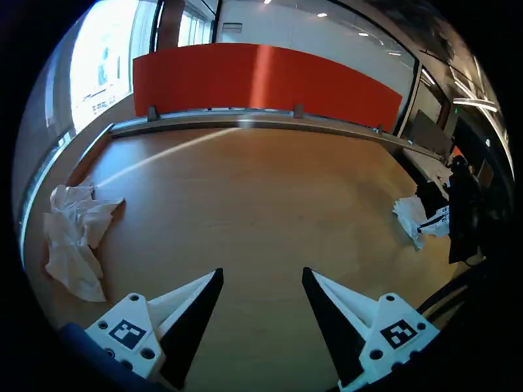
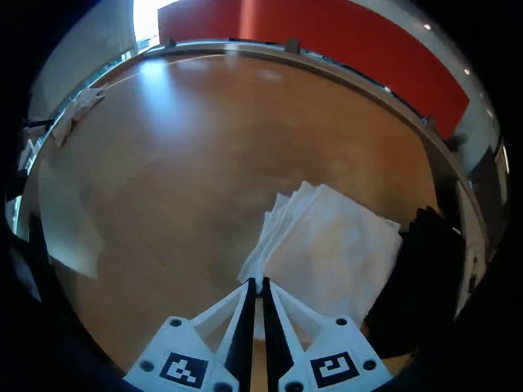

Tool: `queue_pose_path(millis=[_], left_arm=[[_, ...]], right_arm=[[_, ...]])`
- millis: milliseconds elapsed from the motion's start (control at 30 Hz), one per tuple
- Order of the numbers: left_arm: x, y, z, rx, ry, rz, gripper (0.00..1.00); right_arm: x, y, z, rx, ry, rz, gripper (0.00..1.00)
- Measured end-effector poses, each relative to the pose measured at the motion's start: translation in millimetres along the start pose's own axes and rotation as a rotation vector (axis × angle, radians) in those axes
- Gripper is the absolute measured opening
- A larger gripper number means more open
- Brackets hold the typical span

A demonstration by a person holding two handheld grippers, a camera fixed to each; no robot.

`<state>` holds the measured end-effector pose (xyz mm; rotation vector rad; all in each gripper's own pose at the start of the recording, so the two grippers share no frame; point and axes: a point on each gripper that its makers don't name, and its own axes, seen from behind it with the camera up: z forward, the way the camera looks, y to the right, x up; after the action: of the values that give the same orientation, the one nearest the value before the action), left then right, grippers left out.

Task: Fold towel

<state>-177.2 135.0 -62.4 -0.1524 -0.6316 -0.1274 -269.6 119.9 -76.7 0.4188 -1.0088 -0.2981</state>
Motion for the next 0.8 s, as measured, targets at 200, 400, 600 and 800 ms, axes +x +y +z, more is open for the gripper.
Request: queue_pose_path(millis=[200, 400, 600, 800], left_arm=[[1, 1.0, 1.6, -0.003, -0.001, 0.004, 0.89], [1, 0.6, 1.5, -0.003, -0.002, 0.001, 0.89], [2, -0.4, 1.7, -0.002, -0.001, 0.001, 0.89], [4, -0.3, 2.8, -0.003, 0.0, 0.0, 0.89]], right_arm=[[-6, -2, -1.2, 0.019, -0.017, -0.005, 0.08], [-14, -4, -2.0, 0.035, -0.04, -0.016, 0.08], [-12, -3, -1.8, 0.031, -0.034, -0.011, 0.08], [-8, -4, -1.4, 0.024, -0.021, -0.004, 0.39]])
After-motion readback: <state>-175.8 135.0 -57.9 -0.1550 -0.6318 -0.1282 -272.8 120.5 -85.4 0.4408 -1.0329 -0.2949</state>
